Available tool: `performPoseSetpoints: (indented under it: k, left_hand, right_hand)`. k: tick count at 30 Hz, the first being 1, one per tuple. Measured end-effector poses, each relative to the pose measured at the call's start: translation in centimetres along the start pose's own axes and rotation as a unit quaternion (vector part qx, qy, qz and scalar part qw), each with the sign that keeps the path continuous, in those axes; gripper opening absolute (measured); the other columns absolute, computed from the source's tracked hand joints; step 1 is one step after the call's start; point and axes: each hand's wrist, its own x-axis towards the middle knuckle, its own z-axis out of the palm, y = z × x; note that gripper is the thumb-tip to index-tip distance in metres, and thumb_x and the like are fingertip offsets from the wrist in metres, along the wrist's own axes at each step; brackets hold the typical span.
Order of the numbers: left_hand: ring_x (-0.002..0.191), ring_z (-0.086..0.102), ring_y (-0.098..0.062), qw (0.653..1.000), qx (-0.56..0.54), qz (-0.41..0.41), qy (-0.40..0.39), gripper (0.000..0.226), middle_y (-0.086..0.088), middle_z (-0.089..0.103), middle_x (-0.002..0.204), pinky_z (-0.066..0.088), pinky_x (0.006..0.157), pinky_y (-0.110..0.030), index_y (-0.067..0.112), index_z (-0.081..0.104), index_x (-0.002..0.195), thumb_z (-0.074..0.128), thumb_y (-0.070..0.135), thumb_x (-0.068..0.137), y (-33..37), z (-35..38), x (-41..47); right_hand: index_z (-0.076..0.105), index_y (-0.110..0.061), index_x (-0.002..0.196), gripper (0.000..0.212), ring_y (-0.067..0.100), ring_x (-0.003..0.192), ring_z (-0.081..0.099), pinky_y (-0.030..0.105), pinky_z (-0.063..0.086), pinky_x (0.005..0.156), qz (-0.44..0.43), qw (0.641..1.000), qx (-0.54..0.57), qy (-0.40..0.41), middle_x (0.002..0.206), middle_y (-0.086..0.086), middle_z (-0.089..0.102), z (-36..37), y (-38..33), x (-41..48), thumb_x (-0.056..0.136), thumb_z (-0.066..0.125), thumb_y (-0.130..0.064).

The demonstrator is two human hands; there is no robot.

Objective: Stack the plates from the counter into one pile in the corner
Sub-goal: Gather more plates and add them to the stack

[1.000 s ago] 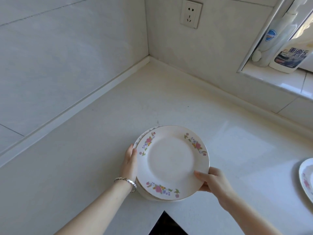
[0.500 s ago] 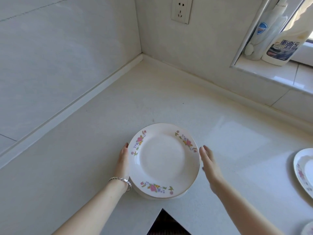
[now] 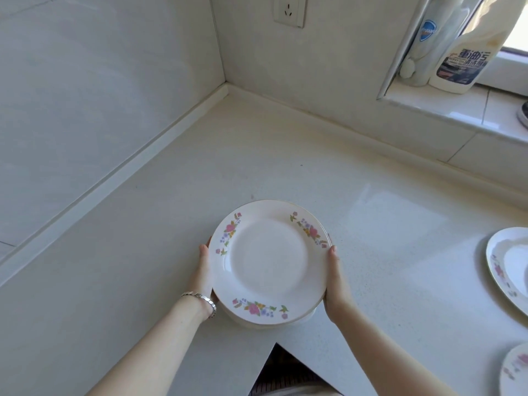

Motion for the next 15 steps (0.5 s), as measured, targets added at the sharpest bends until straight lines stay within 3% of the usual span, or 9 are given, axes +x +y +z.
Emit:
performPoseSetpoints:
  k: [2, 4, 6, 11, 15]
  left_hand:
    - [0.1, 0.063, -0.023, 1.0, 0.015, -0.006, 0.009, 0.067, -0.002, 0.067, 0.111, 0.051, 0.079, -0.032, 0.026, 0.057, 0.122, 0.018, 0.069, 0.088, 0.2, -0.1, -0.2]
    - [0.084, 0.063, -0.022, 0.999, 0.024, -0.014, 0.021, 0.063, -0.004, 0.067, 0.094, 0.05, 0.07, -0.03, 0.023, 0.058, 0.113, 0.019, 0.067, 0.089, 0.5, -0.1, -0.3]
    - [0.079, 0.062, -0.021, 0.999, 0.024, -0.011, 0.026, 0.06, -0.004, 0.065, 0.09, 0.049, 0.066, -0.028, 0.022, 0.057, 0.111, 0.02, 0.064, 0.091, 0.7, 0.1, -0.7]
    - [0.079, 0.059, -0.022, 1.0, -0.004, 0.001, 0.017, 0.052, -0.004, 0.062, 0.093, 0.045, 0.06, -0.027, 0.024, 0.054, 0.112, 0.019, 0.058, 0.094, 0.9, 0.3, -1.3]
    - [0.099, 0.057, -0.028, 1.0, 0.003, 0.004, 0.017, 0.054, -0.008, 0.056, 0.106, 0.045, 0.071, -0.031, 0.018, 0.052, 0.123, 0.019, 0.052, 0.097, 1.1, 0.5, -2.0]
  right_hand:
    - [0.034, -0.042, 0.136, 0.065, 0.009, 0.132, 0.038, 0.037, 0.029, 0.113, -0.01, 1.0, -0.02, 0.008, 0.144, -0.011, 0.039, -0.1, -0.1, 0.1, 0.079, 0.037, -0.072]
    - [0.036, -0.035, 0.138, 0.046, 0.009, 0.124, 0.044, 0.028, 0.037, 0.103, -0.02, 0.999, -0.034, 0.013, 0.138, -0.008, 0.046, -0.2, -0.3, 0.2, 0.095, 0.03, -0.05]
    - [0.039, -0.031, 0.138, 0.043, 0.01, 0.123, 0.046, 0.03, 0.037, 0.104, -0.02, 0.999, -0.044, 0.021, 0.136, -0.007, 0.049, -0.3, -0.3, 0.1, 0.099, 0.026, -0.043]
    - [0.043, -0.037, 0.135, 0.059, 0.011, 0.132, 0.04, 0.043, 0.03, 0.114, -0.023, 0.997, -0.08, 0.007, 0.142, -0.009, 0.046, -0.3, -0.4, 0.2, 0.082, 0.029, -0.061]
    - [0.027, -0.032, 0.145, 0.067, 0.008, 0.138, 0.03, 0.036, 0.023, 0.117, -0.016, 0.992, -0.124, -0.026, 0.149, -0.008, 0.036, -0.4, -1.1, 0.1, 0.084, 0.021, -0.059]
